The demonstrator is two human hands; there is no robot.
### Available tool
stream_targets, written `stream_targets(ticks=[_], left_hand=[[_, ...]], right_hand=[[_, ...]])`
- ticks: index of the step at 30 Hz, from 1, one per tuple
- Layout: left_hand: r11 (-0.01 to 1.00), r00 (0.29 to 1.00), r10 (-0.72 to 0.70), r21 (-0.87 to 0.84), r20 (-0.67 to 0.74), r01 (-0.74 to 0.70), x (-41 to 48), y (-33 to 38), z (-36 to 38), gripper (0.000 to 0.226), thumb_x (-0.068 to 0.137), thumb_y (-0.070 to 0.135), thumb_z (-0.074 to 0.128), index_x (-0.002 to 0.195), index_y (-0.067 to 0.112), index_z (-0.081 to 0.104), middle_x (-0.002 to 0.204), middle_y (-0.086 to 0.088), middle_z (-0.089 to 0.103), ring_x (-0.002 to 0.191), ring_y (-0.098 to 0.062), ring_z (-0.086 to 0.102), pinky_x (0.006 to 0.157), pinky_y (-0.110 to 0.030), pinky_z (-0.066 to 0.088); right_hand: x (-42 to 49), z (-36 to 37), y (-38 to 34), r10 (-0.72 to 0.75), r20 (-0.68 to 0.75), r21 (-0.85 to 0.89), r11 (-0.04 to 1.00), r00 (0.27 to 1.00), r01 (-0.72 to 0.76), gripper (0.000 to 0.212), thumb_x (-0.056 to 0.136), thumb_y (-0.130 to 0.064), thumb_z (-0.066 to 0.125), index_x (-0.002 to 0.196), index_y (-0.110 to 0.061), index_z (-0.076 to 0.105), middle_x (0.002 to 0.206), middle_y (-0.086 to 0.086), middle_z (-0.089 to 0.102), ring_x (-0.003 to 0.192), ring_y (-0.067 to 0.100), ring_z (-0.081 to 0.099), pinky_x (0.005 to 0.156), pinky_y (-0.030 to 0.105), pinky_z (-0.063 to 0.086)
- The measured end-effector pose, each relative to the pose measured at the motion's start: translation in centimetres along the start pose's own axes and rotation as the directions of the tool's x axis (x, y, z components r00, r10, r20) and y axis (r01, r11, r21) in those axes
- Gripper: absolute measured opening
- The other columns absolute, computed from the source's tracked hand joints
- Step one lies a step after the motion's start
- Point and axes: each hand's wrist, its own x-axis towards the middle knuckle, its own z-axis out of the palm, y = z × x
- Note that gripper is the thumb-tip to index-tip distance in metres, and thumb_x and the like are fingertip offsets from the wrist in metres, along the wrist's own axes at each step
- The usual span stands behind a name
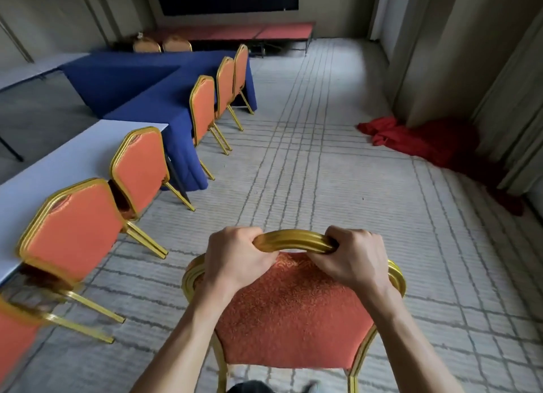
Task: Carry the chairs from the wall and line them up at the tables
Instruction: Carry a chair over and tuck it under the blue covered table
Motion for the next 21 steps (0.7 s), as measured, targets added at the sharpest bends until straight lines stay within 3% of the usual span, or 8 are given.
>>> stream_targets(ticks=[8, 16, 21], left_hand=[[0.998, 0.998, -0.060, -0.003, 0.006, 0.060, 15.6, -3.3, 7.8, 0.058, 0.064, 0.050, 0.079, 0.052, 0.023, 0.029, 0.053, -0.006, 0.054, 0.051, -0.028, 0.047, 0.048, -0.030, 0.026], [0.996, 0.996, -0.084, -0.029, 0.003, 0.084, 32.7, -9.4, 17.9, 0.049, 0.062, 0.052, 0.071, 0.054, 0.013, 0.043, 0.050, -0.004, 0.054, 0.050, -0.029, 0.050, 0.048, -0.030, 0.030], [0.994, 0.998, -0.058, -0.089, 0.005, 0.058, 43.6, -11.3, 21.2, 0.049, 0.063, 0.051, 0.071, 0.054, 0.014, 0.040, 0.048, -0.003, 0.051, 0.047, -0.027, 0.046, 0.046, -0.032, 0.035]], right_hand=[[16.6, 7.3, 5.2, -0.021, 0.048, 0.003, 1.000, 0.999, 0.021, 0.051, 0.065, -0.066, 0.055, 0.059, -0.016, 0.047, 0.049, 0.001, 0.054, 0.054, 0.031, 0.059, 0.050, 0.032, 0.044], [34.3, 16.2, 9.4, 0.002, 0.069, -0.024, 1.000, 0.998, 0.000, 0.049, 0.064, -0.065, 0.056, 0.057, -0.017, 0.048, 0.047, 0.002, 0.053, 0.052, 0.033, 0.056, 0.048, 0.032, 0.046], [44.2, 19.0, 11.5, 0.037, 0.043, -0.033, 0.999, 0.998, -0.036, 0.048, 0.064, -0.064, 0.057, 0.058, -0.018, 0.049, 0.048, 0.001, 0.053, 0.052, 0.032, 0.057, 0.048, 0.032, 0.047]])
